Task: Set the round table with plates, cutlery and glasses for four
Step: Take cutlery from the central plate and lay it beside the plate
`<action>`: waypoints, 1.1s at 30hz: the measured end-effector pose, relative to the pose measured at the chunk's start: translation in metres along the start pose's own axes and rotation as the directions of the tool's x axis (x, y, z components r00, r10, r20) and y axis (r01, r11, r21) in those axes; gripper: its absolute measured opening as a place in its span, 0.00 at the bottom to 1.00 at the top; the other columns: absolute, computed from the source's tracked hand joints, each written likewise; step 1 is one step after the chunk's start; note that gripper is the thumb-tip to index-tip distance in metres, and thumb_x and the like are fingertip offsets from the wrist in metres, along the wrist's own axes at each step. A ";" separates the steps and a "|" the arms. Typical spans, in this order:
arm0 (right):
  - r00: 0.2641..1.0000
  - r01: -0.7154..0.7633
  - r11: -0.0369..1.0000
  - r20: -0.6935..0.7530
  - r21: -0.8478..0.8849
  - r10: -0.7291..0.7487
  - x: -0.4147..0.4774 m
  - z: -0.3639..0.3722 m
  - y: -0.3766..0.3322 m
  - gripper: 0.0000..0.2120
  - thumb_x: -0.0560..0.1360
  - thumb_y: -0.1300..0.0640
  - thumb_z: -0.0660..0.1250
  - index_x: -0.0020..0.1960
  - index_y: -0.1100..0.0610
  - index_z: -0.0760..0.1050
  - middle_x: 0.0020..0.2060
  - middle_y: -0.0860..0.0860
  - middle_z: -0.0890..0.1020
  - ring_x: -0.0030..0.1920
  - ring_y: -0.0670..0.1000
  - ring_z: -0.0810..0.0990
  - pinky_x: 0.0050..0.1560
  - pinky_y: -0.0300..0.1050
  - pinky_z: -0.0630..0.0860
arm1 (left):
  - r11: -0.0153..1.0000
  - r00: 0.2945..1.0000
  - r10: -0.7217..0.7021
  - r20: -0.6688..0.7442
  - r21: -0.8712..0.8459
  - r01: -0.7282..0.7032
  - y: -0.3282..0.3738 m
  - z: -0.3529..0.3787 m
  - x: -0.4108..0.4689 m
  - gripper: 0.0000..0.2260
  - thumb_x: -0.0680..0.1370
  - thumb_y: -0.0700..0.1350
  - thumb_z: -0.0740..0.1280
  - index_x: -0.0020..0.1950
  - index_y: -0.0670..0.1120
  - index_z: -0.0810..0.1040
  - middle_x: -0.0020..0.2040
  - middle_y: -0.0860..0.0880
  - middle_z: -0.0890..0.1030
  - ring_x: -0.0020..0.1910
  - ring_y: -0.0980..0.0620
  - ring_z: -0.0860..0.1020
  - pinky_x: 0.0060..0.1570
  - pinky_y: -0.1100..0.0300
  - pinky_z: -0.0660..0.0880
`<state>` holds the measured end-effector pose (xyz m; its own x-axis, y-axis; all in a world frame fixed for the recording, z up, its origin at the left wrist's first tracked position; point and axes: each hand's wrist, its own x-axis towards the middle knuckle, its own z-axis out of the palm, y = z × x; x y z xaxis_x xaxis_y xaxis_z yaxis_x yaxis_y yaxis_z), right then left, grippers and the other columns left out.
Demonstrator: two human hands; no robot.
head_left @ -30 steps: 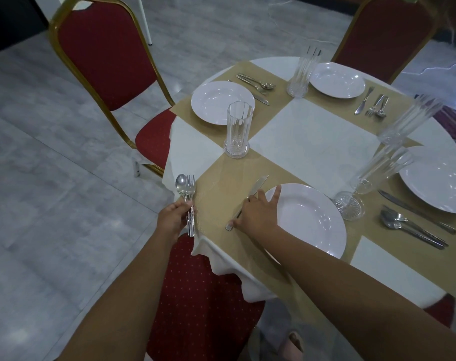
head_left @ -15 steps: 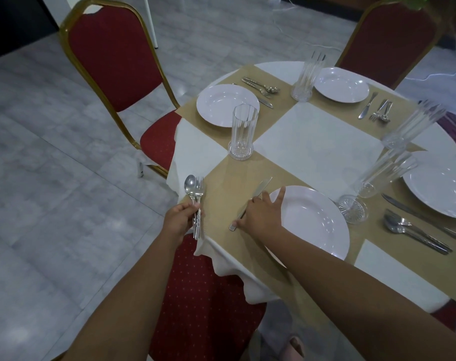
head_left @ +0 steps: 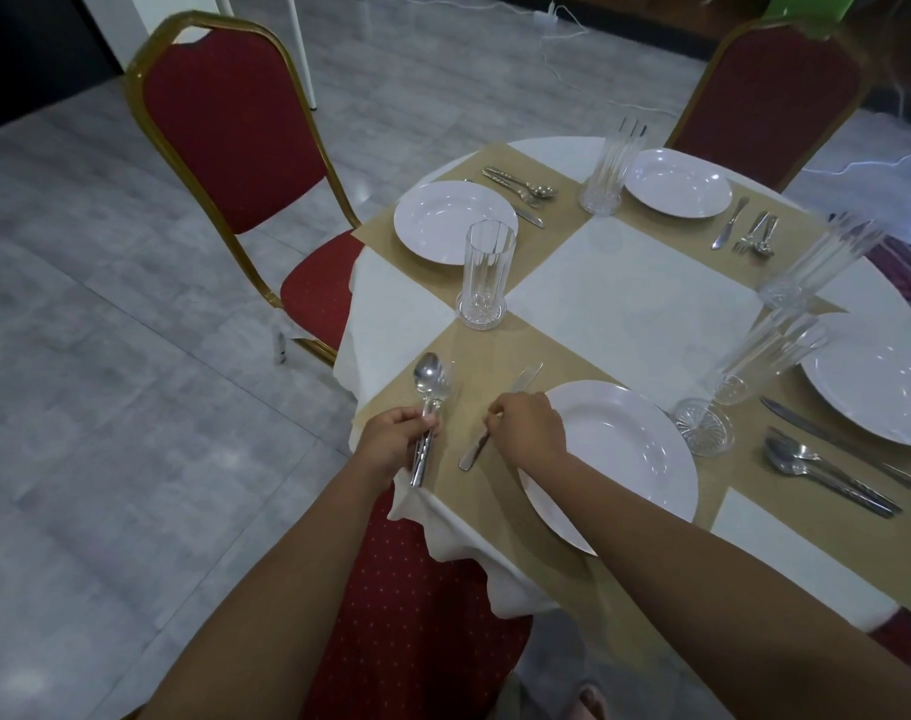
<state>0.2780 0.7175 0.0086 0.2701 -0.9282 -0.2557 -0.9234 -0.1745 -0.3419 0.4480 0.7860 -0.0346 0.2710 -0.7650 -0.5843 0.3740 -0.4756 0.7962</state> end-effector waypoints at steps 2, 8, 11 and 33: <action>0.998 -0.061 0.991 -0.009 0.119 0.063 0.003 -0.005 -0.006 0.12 0.76 0.53 0.60 0.41 0.56 0.80 0.42 0.52 0.82 0.50 0.56 0.78 0.50 0.49 0.72 | 1.000 0.999 0.000 0.052 0.015 -0.001 0.001 0.011 -0.001 0.05 0.76 0.36 0.69 0.50 0.42 0.81 0.43 0.45 0.84 0.42 0.49 0.81 0.48 0.55 0.78; 0.988 -0.152 0.967 0.056 0.205 0.144 0.014 -0.013 -0.019 0.20 0.74 0.47 0.66 0.27 0.54 0.67 0.28 0.47 0.71 0.40 0.53 0.74 0.47 0.47 0.66 | 0.999 0.997 0.010 0.078 -0.034 -0.007 0.000 0.037 -0.002 0.09 0.75 0.34 0.68 0.54 0.39 0.80 0.44 0.43 0.83 0.43 0.47 0.81 0.56 0.49 0.76; 0.974 -0.225 0.894 0.129 0.387 0.189 0.020 -0.015 -0.018 0.23 0.71 0.49 0.72 0.24 0.54 0.66 0.24 0.47 0.69 0.32 0.50 0.70 0.38 0.45 0.65 | 0.999 0.998 0.003 0.070 -0.053 0.001 0.002 0.043 -0.001 0.07 0.75 0.34 0.69 0.52 0.40 0.81 0.45 0.42 0.83 0.43 0.46 0.81 0.56 0.49 0.76; 0.778 -0.572 0.246 0.423 0.782 0.465 0.073 0.003 -0.029 0.09 0.78 0.68 0.57 0.49 0.60 0.75 0.39 0.57 0.77 0.28 0.50 0.72 0.24 0.39 0.71 | 0.910 0.994 0.024 -0.106 0.415 0.022 0.053 0.043 0.062 0.05 0.69 0.37 0.74 0.38 0.47 0.82 0.45 0.43 0.84 0.50 0.44 0.82 0.58 0.51 0.77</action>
<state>0.3251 0.6561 -0.0025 -0.1041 -0.6642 -0.7403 -0.1685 0.7454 -0.6450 0.4468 0.6950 -0.0214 0.3724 -0.7259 -0.5782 -0.0218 -0.6297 0.7766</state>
